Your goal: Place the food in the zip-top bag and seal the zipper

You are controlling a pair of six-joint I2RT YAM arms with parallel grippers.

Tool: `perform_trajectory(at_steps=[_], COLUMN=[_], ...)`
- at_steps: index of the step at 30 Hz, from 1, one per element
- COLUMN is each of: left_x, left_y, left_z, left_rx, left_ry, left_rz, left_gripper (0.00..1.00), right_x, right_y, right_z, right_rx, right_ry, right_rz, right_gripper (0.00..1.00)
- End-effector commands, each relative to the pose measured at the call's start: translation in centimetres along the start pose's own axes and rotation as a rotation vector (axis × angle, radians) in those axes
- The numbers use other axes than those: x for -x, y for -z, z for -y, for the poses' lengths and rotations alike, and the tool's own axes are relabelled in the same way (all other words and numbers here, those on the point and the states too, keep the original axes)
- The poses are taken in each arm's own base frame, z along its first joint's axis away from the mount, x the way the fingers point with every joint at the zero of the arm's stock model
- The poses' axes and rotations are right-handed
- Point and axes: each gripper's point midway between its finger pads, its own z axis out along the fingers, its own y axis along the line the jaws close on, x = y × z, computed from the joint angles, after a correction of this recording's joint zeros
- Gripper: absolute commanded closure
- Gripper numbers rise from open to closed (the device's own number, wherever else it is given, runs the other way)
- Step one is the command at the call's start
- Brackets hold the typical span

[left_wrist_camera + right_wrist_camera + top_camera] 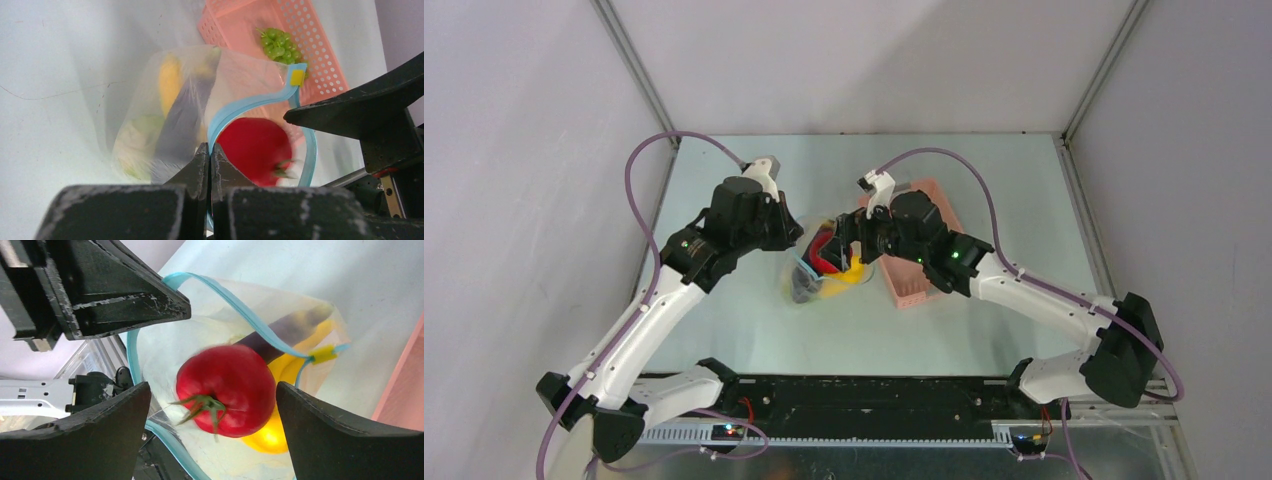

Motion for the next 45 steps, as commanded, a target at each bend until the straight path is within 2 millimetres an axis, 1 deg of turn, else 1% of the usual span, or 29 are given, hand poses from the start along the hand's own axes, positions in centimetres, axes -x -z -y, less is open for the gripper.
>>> perform_trajectory(at_steps=[1, 5, 7, 10, 11, 12, 13, 15, 16, 17, 18, 20, 21, 22, 23, 24, 25, 26, 27, 28, 29, 30, 31, 32, 33, 34, 37, 41, 45], left_x=[1.4, 1.4, 1.5, 1.5, 1.6, 1.6, 1.7, 1.8, 1.8, 1.8, 1.8, 1.8, 1.8, 1.8, 1.8, 1.9, 1.9, 1.9, 1.9, 1.9, 1.8, 1.9, 1.8, 1.9, 1.9, 1.9, 2.0, 1.9, 1.8], left_y=[0.3, 0.4, 0.4, 0.6, 0.7, 0.7, 0.8, 1.0, 1.0, 1.0, 1.0, 1.0, 1.0, 1.0, 1.0, 1.1, 1.1, 1.0, 1.0, 1.0, 1.0, 1.0, 1.0, 1.1, 1.1, 1.1, 1.1, 1.0, 0.8], left_z=[0.8, 0.8, 0.8, 0.7, 0.8, 0.8, 0.8, 0.8, 0.8, 0.8, 0.8, 0.9, 0.9, 0.8, 0.8, 0.7, 0.7, 0.5, 0.5, 0.5, 0.6, 0.6, 0.6, 0.6, 0.6, 0.5, 0.5, 0.4, 0.4], left_rx=[-0.039, -0.039, -0.039, -0.034, -0.035, -0.036, -0.038, -0.04, -0.039, -0.04, -0.041, -0.043, -0.043, -0.04, -0.038, -0.034, -0.032, -0.027, -0.024, -0.023, -0.026, -0.027, -0.029, -0.03, -0.027, -0.026, -0.022, -0.018, -0.017], left_ry=[0.011, 0.012, 0.011, 0.009, 0.009, 0.008, 0.008, 0.008, 0.008, 0.008, 0.008, 0.007, 0.007, 0.006, 0.005, 0.005, 0.005, 0.004, 0.005, 0.004, 0.004, 0.003, 0.002, 0.004, 0.004, 0.004, 0.002, 0.0, -0.001], left_rz=[0.054, 0.055, 0.058, 0.06, 0.063, 0.065, 0.07, 0.077, 0.078, 0.078, 0.077, 0.076, 0.074, 0.076, 0.078, 0.081, 0.083, 0.084, 0.085, 0.082, 0.079, 0.076, 0.075, 0.079, 0.082, 0.086, 0.089, 0.081, 0.077], left_gripper=[1.0, 1.0, 1.0, 0.99, 0.99, 0.99, 0.99, 0.99, 0.99, 0.99, 0.99, 0.99, 0.99, 0.99, 0.99, 0.99, 0.99, 0.99, 0.99, 0.99, 0.99, 0.99, 0.99, 0.99, 0.99, 0.99, 0.99, 0.99, 0.99], right_x=[3.9, 4.8, 5.7, 6.2, 6.3, 6.3, 6.1, 5.6, 5.3, 4.6, 4.2, 2.2, 1.6, 0.7, 0.4, -0.5, -0.4, -1.1, -0.9, -1.6, -1.2, -2.1, -1.8, -2.6, -2.6, -3.4, -4.5, -6.1, -7.0], right_y=[1.4, 2.7, 3.9, 5.1, 5.7, 5.9, 6.5, 7.1, 7.3, 7.4, 7.4, 6.7, 6.7, 6.2, 6.2, 5.6, 5.7, 5.5, 5.4, 5.2, 5.2, 5.2, 5.0, 5.0, 4.9, 4.8, 4.2, 3.4, 3.0], right_z=[-1.8, -2.0, -1.9, 1.0, 2.8, 3.7, 5.3, 7.6, 8.4, 9.8, 10.5, 13.0, 14.2, 15.3, 16.4, 17.5, 18.4, 19.9, 20.5, 21.9, 22.5, 24.0, 24.5, 25.7, 26.3, 27.4, 29.1, 30.1, 31.0], right_rx=[0.026, 0.027, 0.007, -0.126, -0.201, -0.233, -0.291, -0.365, -0.388, -0.418, -0.427, -0.454, -0.477, -0.497, -0.526, -0.543, -0.571, -0.608, -0.62, -0.659, -0.676, -0.713, -0.723, -0.755, -0.765, -0.789, -0.8, -0.748, -0.733], right_ry=[0.058, 0.084, 0.092, 0.079, 0.067, 0.056, 0.043, 0.04, 0.067, 0.079, 0.132, 0.217, 0.269, 0.29, 0.336, 0.351, 0.387, 0.397, 0.431, 0.44, 0.466, 0.473, 0.498, 0.501, 0.515, 0.517, 0.499, 0.404, 0.358], right_rz=[0.103, 0.13, 0.159, 0.171, 0.173, 0.172, 0.161, 0.13, 0.111, 0.072, 0.04, -0.073, -0.119, -0.164, -0.196, -0.244, -0.269, -0.315, -0.332, -0.377, -0.391, -0.44, -0.459, -0.5, -0.516, -0.555, -0.612, -0.631, -0.634], right_gripper=[0.01, 0.01, 0.01, 0.01, 0.01, 0.01, 0.01, 0.0, 0.0, 0.01, 0.0, 0.0, 0.0, 0.0, 0.01, 0.01, 0.0, 0.01, 0.01, 0.01, 0.01, 0.01, 0.01, 0.01, 0.01, 0.01, 0.1, 0.13, 0.15])
